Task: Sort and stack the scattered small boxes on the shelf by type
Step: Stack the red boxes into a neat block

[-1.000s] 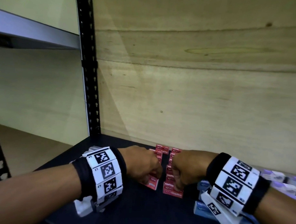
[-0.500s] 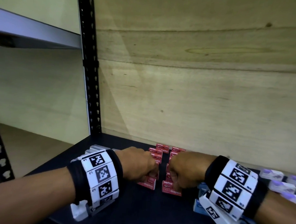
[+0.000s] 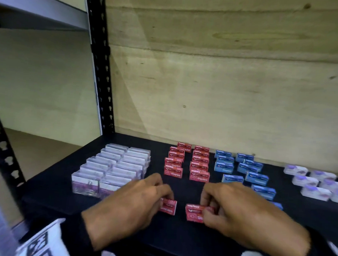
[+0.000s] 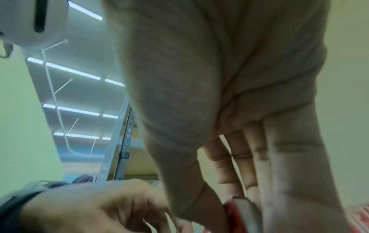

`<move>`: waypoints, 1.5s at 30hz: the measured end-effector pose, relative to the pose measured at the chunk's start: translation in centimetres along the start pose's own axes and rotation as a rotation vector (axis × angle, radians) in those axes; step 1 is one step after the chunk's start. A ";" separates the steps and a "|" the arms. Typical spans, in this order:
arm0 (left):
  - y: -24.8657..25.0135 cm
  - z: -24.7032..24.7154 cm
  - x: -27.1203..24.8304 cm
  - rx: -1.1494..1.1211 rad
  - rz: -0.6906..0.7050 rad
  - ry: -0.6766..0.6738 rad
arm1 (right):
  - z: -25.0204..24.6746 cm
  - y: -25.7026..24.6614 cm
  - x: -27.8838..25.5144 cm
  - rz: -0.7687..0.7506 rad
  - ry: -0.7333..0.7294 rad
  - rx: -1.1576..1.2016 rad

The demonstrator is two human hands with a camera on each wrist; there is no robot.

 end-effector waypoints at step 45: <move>-1.3 3.3 -3.3 -0.524 -0.073 0.240 | 6.1 0.1 -2.1 -0.036 0.212 0.428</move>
Point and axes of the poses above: each hand's wrist, its own x-axis towards the middle knuckle, its own z-axis out of the palm, y = z × x, the point moved 1 cm from there along x, towards the middle knuckle, and after that the axes turned 12 degrees about -y, right-handed, at the moved point
